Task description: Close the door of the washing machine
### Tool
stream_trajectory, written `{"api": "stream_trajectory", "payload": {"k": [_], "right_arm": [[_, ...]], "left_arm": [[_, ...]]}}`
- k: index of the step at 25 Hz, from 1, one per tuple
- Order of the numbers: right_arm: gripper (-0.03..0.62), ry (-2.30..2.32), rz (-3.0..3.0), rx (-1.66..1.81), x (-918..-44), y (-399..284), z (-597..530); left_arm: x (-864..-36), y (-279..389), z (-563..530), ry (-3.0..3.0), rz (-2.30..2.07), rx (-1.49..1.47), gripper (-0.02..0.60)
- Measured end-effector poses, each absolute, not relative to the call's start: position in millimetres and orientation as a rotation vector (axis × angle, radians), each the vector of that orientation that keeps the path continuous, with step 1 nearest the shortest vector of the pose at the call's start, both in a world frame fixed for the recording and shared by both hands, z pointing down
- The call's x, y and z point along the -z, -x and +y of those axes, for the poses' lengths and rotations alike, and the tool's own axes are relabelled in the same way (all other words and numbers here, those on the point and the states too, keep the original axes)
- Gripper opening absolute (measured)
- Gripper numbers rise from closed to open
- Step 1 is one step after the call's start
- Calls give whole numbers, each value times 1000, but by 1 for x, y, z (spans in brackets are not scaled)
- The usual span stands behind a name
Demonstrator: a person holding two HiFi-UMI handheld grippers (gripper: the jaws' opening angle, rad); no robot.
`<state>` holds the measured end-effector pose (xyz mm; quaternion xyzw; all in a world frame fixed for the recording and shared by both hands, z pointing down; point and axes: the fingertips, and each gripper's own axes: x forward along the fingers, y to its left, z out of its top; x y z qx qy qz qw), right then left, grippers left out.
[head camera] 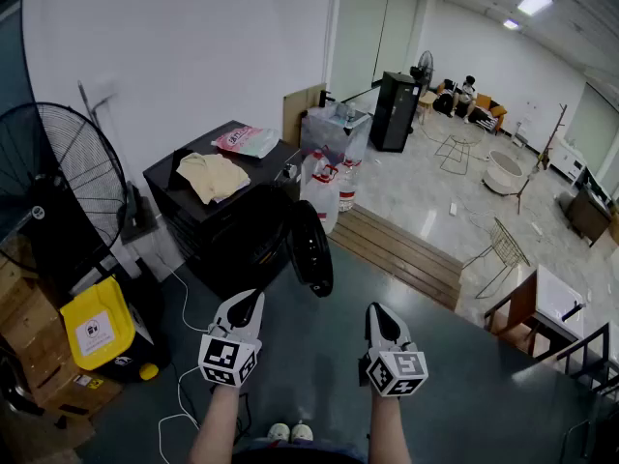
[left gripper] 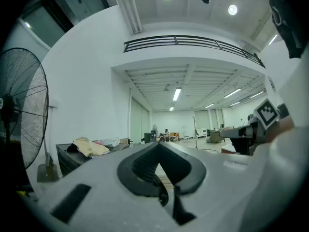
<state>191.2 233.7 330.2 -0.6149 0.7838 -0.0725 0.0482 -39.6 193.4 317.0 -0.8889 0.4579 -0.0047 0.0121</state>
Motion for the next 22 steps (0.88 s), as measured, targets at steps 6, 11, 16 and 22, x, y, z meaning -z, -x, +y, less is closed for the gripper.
{"api": "stream_trajectory", "payload": {"k": [6,11,16,22], "right_arm": [[12,1874,2390,226,-332,-191,234],[12,1872,2391,226,-331,-188,233],[12,1880,2388,253,-338,-187,236],[14,1880,2398,297,-352,-180,238]], "left_arm": [[-319,39,193,2773,1429,17,0],[-319,43,193,2774,1431,21,0],[-321,42,197,2777,1430,28,0],[-328,45,198,2791,1429,46,0]]}}
